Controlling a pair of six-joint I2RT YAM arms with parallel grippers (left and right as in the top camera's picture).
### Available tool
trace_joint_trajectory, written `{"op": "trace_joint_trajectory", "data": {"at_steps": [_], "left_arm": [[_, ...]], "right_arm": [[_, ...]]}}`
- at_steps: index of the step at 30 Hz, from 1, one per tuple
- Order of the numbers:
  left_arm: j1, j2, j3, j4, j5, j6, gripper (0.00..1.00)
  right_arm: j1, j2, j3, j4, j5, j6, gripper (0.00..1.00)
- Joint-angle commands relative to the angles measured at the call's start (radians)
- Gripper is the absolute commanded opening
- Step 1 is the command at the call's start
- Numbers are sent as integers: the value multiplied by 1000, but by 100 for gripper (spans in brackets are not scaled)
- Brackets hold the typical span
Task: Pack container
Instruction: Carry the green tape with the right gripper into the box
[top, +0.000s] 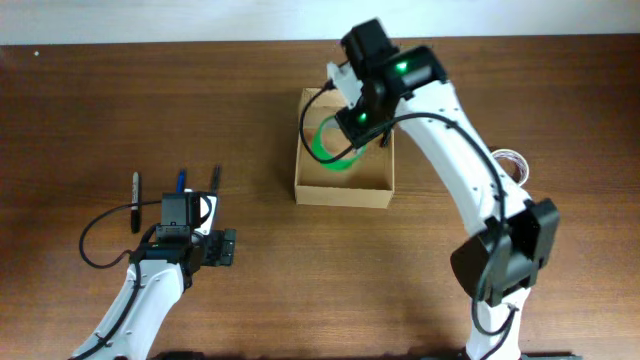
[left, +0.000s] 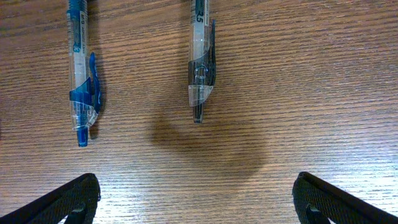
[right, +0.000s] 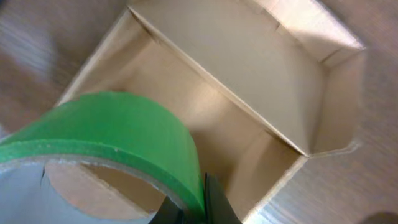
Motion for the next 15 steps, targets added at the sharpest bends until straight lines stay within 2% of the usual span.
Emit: {"op": "trace_joint_trajectory", "data": {"at_steps": [1,8,15], "left_arm": [[5,7,12,-1,13,-9,99],[5,7,12,-1,13,-9,99],[5,7,12,-1,13,-9,99]], "right_arm": [[5,-7,-69,50,-5,-7,4],[10,0,-191,214,-39,23,4],[10,42,-206,303,-45,65,4]]}}
